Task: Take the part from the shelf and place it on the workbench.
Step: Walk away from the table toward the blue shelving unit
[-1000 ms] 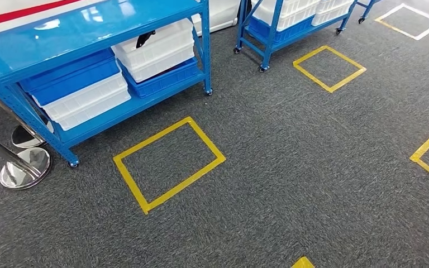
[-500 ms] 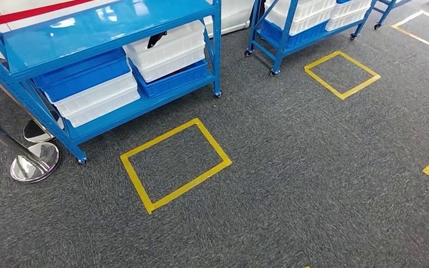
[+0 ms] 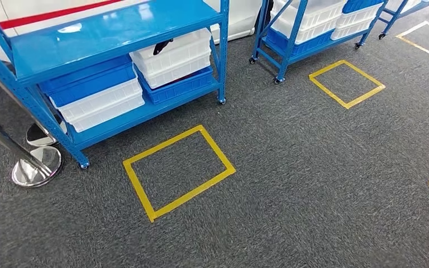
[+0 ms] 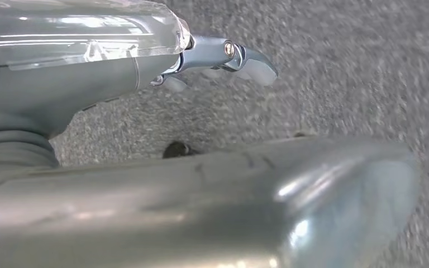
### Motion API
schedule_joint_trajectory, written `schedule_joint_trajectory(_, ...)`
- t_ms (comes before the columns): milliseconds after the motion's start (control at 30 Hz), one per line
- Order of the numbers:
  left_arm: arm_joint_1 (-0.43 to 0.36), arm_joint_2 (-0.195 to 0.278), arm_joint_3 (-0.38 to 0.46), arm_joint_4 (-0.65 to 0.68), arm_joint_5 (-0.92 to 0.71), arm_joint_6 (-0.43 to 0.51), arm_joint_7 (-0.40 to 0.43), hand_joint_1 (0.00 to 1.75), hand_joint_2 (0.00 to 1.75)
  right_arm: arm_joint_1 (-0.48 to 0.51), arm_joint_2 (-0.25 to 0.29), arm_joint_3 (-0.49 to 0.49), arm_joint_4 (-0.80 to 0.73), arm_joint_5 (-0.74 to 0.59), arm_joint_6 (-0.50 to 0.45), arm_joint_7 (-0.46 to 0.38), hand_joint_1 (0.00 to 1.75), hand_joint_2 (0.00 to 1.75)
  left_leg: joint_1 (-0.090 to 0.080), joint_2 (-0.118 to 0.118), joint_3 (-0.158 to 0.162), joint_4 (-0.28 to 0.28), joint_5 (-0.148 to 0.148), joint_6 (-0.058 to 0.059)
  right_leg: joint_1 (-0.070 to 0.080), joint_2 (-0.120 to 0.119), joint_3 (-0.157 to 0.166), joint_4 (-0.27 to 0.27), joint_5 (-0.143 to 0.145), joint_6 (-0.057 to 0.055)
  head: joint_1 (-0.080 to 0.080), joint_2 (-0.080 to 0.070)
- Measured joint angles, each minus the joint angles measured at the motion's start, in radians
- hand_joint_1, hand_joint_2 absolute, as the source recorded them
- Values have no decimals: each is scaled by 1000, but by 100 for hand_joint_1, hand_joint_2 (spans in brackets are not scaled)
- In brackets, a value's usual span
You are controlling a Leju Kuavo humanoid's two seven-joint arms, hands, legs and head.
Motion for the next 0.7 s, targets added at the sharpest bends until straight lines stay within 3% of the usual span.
schedule_joint_trajectory(67, 2, 1, -4, 0, -6, -5, 2, 0, 0, 4, -5, -6, 2, -4, 6, -2, 0, 0, -1, 0, 25, 8, -23, -22, 4, 1, 42, -126, 61, -21, 0, 0)
schedule_joint_trajectory(133, 1, 3, -7, 0, -7, -6, 3, 0, 0, 5, -5, -9, 3, -6, 7, -3, 0, 0, 0, 2, 29, 32, -30, -35, 4, 0, 59, -134, 50, -40, 0, 0)
schedule_joint_trajectory(167, 1, 3, -9, 0, -8, -7, 3, 0, 0, 7, -5, -10, 3, -7, 7, -3, 0, 0, 1, 3, 15, 67, -38, -39, 3, 0, 71, -137, 45, -47, 0, 0)
schedule_joint_trajectory(200, 1, 3, -10, 0, -8, -7, 3, 0, 0, 7, -5, -10, 3, -8, 7, -3, 0, 0, 3, 4, -12, 118, -51, -43, 3, -1, 81, -139, 40, -53, 0, 0)
schedule_joint_trajectory(267, 2, 3, -13, 0, -8, -8, 3, 0, 0, 8, -6, -11, 3, -9, 7, -3, 0, 0, 5, 4, -99, 248, -98, -48, 6, -1, 95, -139, 25, -59, -1, 0)
schedule_joint_trajectory(333, 5, 3, -14, 0, -8, -8, 3, 0, 0, 8, -6, -12, 3, -10, 7, -3, 0, 0, 5, 4, -168, 307, -132, -48, 8, 2, 116, -139, 7, -59, -1, 0)
schedule_joint_trajectory(367, 7, 4, -14, 0, -8, -9, 3, 0, 0, 8, -7, -13, 3, -11, 8, -3, 0, 0, 4, 4, -180, 289, -124, -44, 10, 3, 130, -139, -5, -59, -1, 0)
schedule_joint_trajectory(400, 9, 4, -15, 0, -9, -10, 3, 0, 0, 9, -7, -13, 3, -11, 9, -3, 0, 0, 3, 4, -180, 245, -95, -37, 12, 3, 145, -139, -16, -58, -1, 0)
schedule_joint_trajectory(467, 14, 7, -16, 0, -12, -13, 3, 0, 0, 12, -6, -16, 5, -14, 13, -3, 0, 0, -5, 5, -168, 131, 15, -15, 15, 4, 171, -141, -40, -55, -1, 0)
schedule_joint_trajectory(533, 17, 11, -18, 0, -16, -17, 3, 0, 0, 11, -4, -21, 7, -15, 16, -3, 0, 0, -15, 5, -153, 69, 75, -2, 14, 6, 193, -142, -58, -44, -1, 0)
schedule_joint_trajectory(633, 14, 15, -22, 0, -22, -19, 5, 0, 0, 6, -4, -26, 6, -16, 17, -5, 0, 0, -19, 1, -104, 39, 60, 10, 8, 6, 206, -103, -41, -22, -1, 0)
schedule_joint_trajectory(700, 10, 17, -22, 0, -23, -19, 8, 0, 0, 4, -5, -28, 6, -18, 19, -8, 0, 0, -16, 1, -67, 23, 48, 20, 6, 6, 160, -15, -29, -14, 0, 0)
